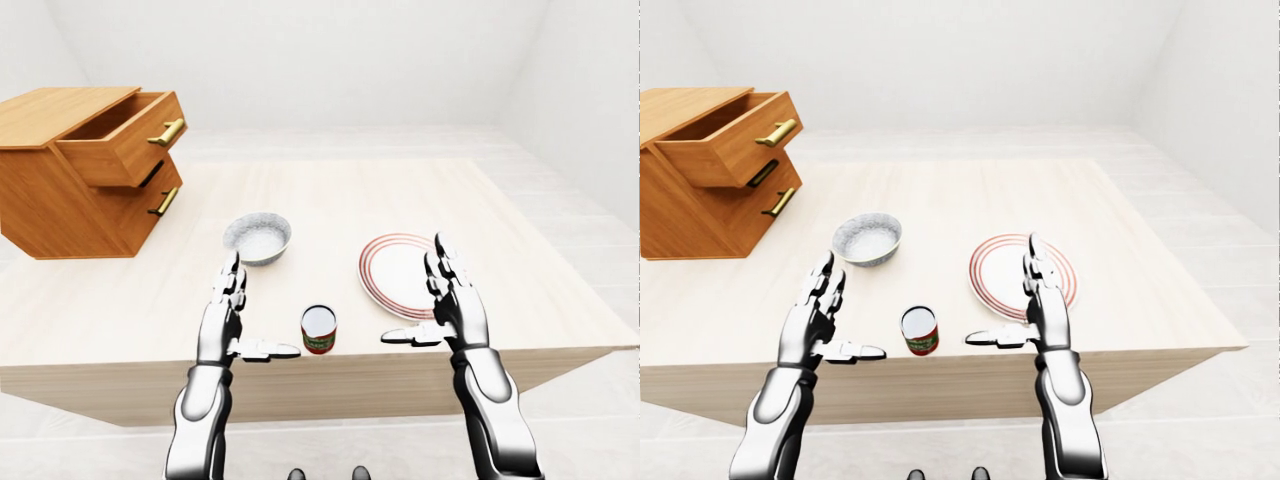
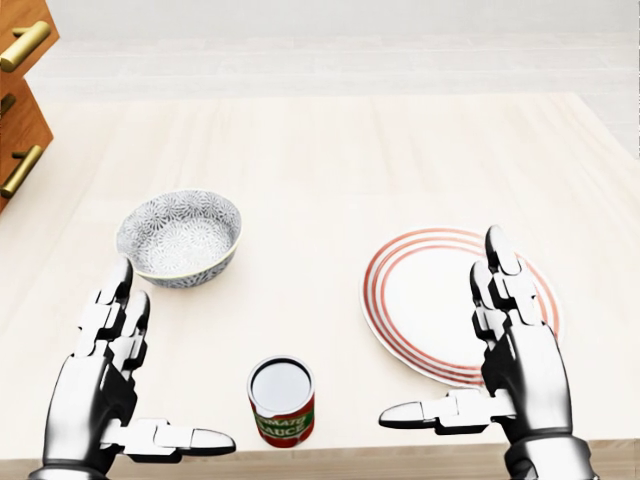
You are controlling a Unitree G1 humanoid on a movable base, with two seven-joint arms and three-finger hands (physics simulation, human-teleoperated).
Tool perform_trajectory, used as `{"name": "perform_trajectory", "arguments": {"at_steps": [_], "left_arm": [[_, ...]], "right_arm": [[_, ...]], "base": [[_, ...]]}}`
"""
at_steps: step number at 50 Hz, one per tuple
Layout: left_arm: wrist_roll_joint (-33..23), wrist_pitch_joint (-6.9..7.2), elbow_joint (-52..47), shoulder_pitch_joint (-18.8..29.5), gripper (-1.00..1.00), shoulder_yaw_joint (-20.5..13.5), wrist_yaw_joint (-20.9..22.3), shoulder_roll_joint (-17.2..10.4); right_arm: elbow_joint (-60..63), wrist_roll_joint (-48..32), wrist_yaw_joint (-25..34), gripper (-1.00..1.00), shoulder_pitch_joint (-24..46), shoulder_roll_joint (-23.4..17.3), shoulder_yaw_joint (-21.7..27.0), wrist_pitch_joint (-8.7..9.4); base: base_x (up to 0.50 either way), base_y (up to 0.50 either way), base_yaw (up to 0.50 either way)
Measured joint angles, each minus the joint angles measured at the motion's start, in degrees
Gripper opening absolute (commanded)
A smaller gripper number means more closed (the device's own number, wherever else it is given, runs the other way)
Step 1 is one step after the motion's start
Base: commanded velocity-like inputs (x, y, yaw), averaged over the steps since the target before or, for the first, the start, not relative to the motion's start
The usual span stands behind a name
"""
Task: Put the bowl on the plate.
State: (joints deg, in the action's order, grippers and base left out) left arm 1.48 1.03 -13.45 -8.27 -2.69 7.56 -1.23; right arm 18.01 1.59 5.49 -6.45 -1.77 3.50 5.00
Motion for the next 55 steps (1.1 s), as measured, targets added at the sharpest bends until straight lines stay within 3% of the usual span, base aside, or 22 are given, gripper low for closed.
{"name": "perform_trajectory", "arguments": {"at_steps": [16, 34, 55], "left_arm": [[0.33, 0.6, -0.37, 0.62, 1.0, -1.58, 0.35, -0.23], [1.17, 3.93, -6.31, -0.48, 1.0, -3.69, 1.21, -0.35], [-0.17, 3.97, -17.14, -2.82, 1.0, -7.02, 2.79, -0.11]], "right_arm": [[2.2, -0.11, 1.42, 1.0, -0.25, 0.21, 1.09, 0.0], [3.35, -0.49, 2.31, 1.0, -0.62, 0.32, 1.6, 0.0], [3.44, -0.68, 2.18, 1.0, -0.47, 0.48, 1.57, 0.0]], "base": [[0.0, -0.5, 0.0], [0.0, -0.37, 0.0], [0.0, -0.08, 0.0]]}}
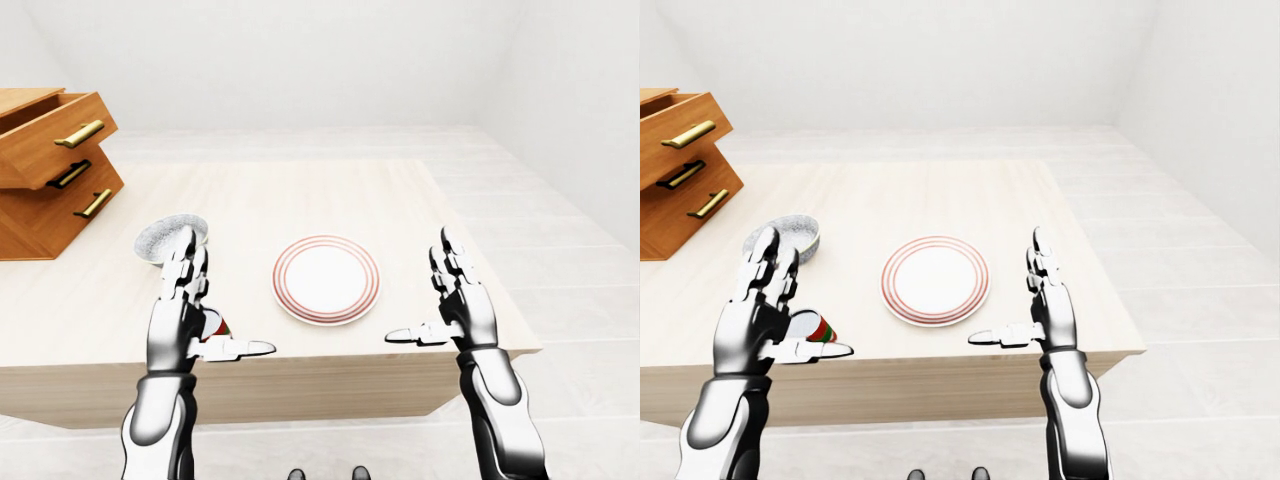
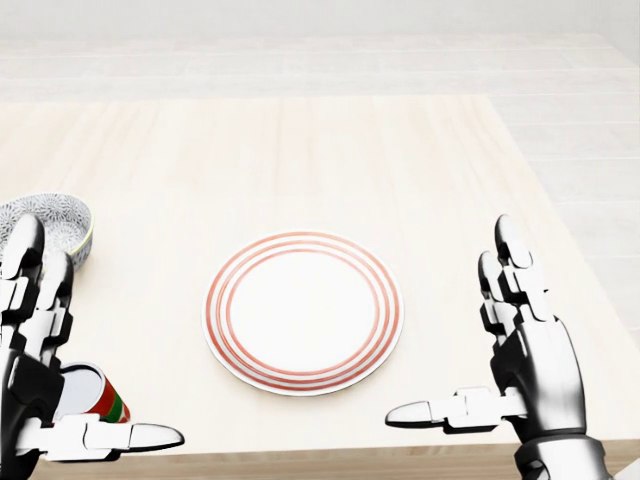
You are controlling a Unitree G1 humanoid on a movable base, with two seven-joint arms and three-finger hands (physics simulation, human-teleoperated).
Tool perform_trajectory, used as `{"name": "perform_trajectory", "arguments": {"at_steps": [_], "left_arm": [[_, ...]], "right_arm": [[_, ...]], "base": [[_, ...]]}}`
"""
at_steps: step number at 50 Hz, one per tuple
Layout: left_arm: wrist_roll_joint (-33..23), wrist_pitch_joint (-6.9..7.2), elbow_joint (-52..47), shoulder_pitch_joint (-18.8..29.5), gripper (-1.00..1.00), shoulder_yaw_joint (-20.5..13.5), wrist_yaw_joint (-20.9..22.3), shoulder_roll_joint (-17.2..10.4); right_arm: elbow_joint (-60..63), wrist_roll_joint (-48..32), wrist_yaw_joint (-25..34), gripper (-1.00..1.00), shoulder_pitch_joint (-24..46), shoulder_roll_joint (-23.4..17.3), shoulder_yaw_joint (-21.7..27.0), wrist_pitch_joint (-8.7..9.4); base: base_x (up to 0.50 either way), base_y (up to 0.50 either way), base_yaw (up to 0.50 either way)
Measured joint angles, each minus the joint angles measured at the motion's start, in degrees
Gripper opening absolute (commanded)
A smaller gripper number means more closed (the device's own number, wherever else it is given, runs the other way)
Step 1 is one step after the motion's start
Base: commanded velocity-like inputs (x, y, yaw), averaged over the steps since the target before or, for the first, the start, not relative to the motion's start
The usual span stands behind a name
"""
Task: Put the bowl on the plate.
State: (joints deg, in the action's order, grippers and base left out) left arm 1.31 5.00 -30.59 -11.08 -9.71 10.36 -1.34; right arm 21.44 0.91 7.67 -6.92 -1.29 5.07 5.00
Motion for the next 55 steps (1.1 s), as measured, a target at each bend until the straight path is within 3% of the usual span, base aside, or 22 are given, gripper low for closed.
{"name": "perform_trajectory", "arguments": {"at_steps": [24, 55], "left_arm": [[-0.29, 0.0, -6.48, -0.34, 1.0, -4.29, 1.74, 1.04], [-1.16, 0.0, -6.7, -0.78, 1.0, -5.48, 3.05, 1.54]], "right_arm": [[1.02, -0.45, 0.21, 1.0, -0.77, 0.13, -0.02, 0.0], [0.75, -1.22, 0.19, 1.0, -1.28, 0.31, -0.54, 0.0]], "base": [[0.16, 0.0, 0.0], [0.06, 0.0, 0.0]]}}
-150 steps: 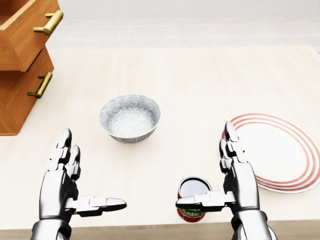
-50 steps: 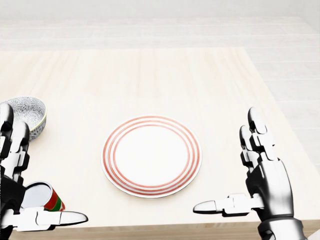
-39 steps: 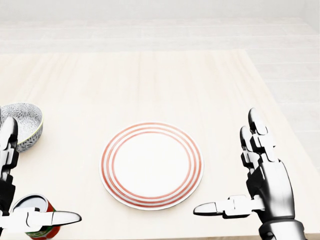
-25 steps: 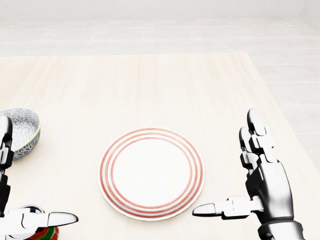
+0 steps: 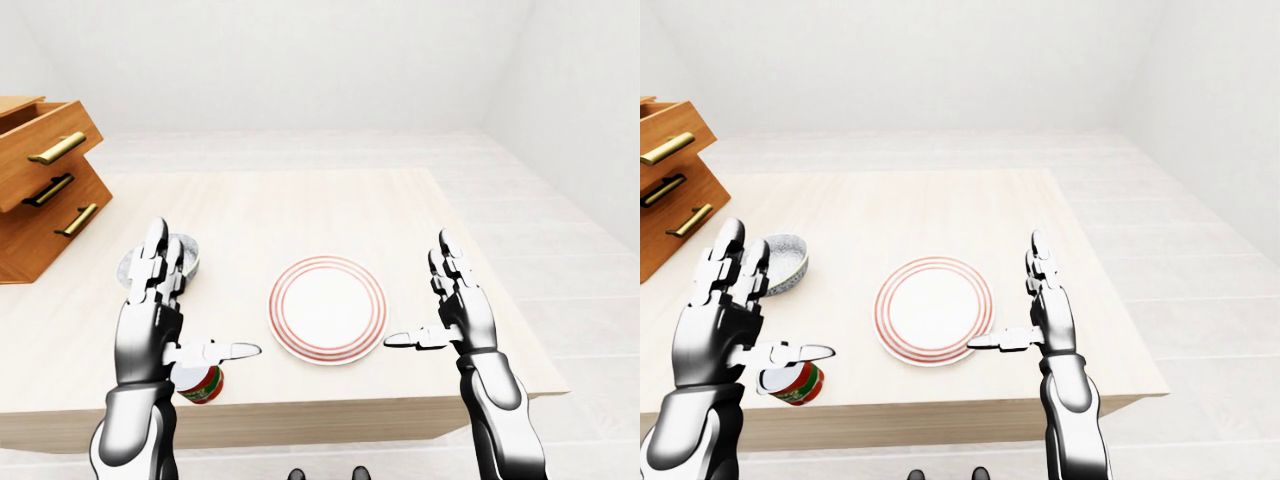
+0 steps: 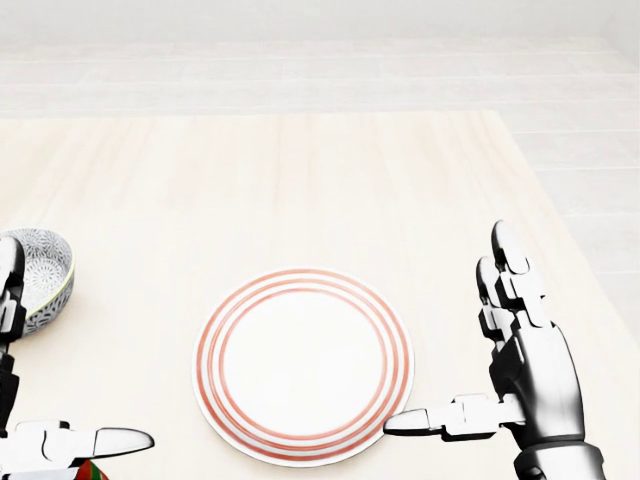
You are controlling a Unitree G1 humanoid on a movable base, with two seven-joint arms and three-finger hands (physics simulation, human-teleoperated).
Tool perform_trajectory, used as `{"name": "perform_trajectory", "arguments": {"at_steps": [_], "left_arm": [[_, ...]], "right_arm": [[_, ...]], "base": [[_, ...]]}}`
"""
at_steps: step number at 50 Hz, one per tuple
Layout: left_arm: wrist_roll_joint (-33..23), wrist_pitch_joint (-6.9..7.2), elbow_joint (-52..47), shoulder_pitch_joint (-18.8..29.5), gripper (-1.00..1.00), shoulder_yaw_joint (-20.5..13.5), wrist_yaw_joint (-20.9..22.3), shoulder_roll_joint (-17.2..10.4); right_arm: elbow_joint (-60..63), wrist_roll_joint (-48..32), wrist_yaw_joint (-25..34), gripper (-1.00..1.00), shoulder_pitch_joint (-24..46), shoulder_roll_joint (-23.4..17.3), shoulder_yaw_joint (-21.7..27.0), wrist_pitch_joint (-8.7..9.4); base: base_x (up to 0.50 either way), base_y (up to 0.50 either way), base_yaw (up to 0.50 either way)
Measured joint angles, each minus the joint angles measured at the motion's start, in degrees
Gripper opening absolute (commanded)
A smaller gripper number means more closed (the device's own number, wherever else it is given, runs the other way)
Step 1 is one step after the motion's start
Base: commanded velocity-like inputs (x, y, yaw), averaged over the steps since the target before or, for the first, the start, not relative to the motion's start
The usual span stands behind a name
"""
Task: Put the bowl on the plate.
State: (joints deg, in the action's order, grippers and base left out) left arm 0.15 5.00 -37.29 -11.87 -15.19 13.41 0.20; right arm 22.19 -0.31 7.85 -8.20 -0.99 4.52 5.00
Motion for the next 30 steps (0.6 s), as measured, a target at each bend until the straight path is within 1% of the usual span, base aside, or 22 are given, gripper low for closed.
{"name": "perform_trajectory", "arguments": {"at_steps": [8, 16, 30], "left_arm": [[-0.41, 0.0, -0.31, -0.58, 1.0, 0.31, 0.57, 0.14], [-0.75, 0.0, -0.51, -0.87, 1.0, 0.41, 1.02, 0.25], [-1.45, 0.0, 0.4, -0.72, 1.0, 0.79, 1.21, 0.3]], "right_arm": [[0.34, -0.12, -0.13, 1.0, -0.05, 0.05, -0.17, 0.0], [0.36, -0.38, -0.45, 1.0, 0.02, 0.05, -0.21, 0.0], [-0.52, -0.63, -0.73, 1.0, 0.17, -0.01, -0.15, 0.0]], "base": [[0.0, 0.0, 0.0], [0.3, 0.0, 0.0], [0.0, 0.0, 0.0]]}}
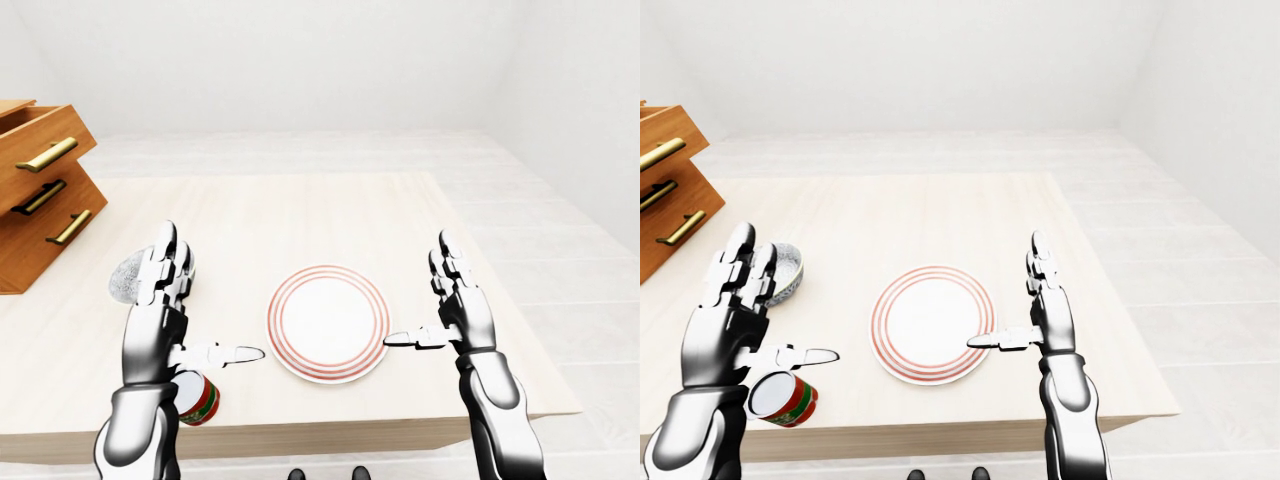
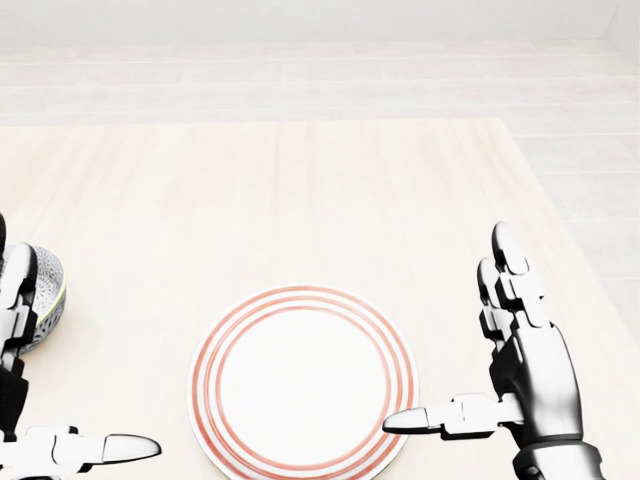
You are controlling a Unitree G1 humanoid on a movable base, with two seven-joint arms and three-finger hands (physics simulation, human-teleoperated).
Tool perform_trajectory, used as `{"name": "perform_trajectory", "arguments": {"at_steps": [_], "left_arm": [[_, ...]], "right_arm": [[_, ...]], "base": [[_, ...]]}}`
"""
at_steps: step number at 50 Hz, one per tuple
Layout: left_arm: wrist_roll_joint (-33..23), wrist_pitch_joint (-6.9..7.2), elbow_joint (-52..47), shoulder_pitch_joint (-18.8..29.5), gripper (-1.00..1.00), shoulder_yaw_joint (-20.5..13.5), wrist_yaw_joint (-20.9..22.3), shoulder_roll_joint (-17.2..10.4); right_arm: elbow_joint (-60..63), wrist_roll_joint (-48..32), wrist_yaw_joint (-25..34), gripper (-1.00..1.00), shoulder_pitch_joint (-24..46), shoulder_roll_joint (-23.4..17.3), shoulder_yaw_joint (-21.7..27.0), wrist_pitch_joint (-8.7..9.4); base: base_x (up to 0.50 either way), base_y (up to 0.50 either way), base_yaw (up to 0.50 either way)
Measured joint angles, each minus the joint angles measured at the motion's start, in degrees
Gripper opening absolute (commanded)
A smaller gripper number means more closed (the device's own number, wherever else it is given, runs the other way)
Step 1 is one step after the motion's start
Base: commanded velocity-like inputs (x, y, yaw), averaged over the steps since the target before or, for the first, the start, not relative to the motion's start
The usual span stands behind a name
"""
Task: Put the bowl on the plate.
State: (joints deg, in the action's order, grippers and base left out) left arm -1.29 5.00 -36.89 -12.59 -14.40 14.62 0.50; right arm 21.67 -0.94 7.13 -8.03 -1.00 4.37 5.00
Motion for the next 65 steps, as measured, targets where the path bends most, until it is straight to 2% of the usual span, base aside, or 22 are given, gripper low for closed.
{"name": "perform_trajectory", "arguments": {"at_steps": [15, 28, 45, 56, 65], "left_arm": [[-1.54, 0.0, 1.52, 0.95, 1.0, 0.44, -0.91, -0.43], [-6.97, 0.0, 2.87, 5.23, 1.0, 0.29, -2.13, -3.42], [-18.71, 0.0, 4.82, 13.57, 1.0, -0.72, -0.6, -9.58], [-30.12, 0.0, 6.85, 16.85, 1.0, -0.79, 1.65, -13.46], [-40.21, 0.0, 13.64, 19.93, 1.0, -0.49, 2.56, -16.67]], "right_arm": [[-1.18, -0.04, 0.15, 1.0, -0.02, -0.14, 0.29, 0.0], [-2.58, 0.22, 0.47, 1.0, 0.11, -0.34, 0.99, -0.4], [-4.48, 0.7, 1.23, 1.0, 0.11, -0.64, 2.12, -2.26], [-3.36, 0.92, 2.21, 1.0, -1.18, -0.61, 2.51, -2.71], [-1.72, 0.52, 2.77, 1.0, -2.24, -0.34, 2.6, -2.69]], "base": [[0.0, 0.0, 0.0], [0.0, 0.0, 0.0], [0.0, 0.0, 0.0], [0.0, 0.0, 0.0], [0.0, 0.0, 0.0]]}}
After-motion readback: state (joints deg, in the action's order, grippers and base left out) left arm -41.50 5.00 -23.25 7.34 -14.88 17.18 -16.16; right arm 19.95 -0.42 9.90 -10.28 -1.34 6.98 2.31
